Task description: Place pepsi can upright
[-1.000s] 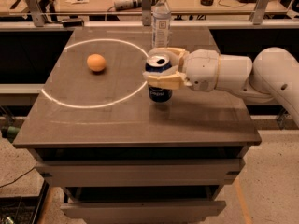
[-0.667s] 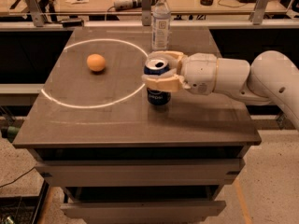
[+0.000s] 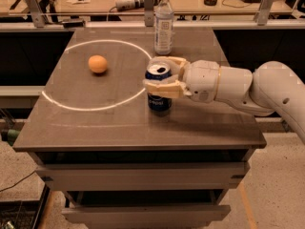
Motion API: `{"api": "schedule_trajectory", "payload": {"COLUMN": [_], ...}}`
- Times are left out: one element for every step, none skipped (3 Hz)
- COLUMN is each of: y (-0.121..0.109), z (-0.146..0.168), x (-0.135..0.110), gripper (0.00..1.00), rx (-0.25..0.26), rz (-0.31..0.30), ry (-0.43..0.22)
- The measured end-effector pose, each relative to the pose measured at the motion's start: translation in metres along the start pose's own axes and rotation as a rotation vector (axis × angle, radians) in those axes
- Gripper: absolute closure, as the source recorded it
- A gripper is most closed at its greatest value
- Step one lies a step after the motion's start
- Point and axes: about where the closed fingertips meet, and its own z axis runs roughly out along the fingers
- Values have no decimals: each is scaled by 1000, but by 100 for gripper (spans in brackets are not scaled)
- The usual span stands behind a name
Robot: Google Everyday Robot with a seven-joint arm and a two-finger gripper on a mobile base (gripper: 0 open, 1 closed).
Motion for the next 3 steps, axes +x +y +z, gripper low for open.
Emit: {"api": "schedule_trajectory", "payload": {"y": [2,3,4], "z": [-1,1,3], "x": [-1,-2,-3], "gripper": [100,83,59], "rx": [25,21,17], "rz": [4,2,1], "ry": [-32,-31,-31]}}
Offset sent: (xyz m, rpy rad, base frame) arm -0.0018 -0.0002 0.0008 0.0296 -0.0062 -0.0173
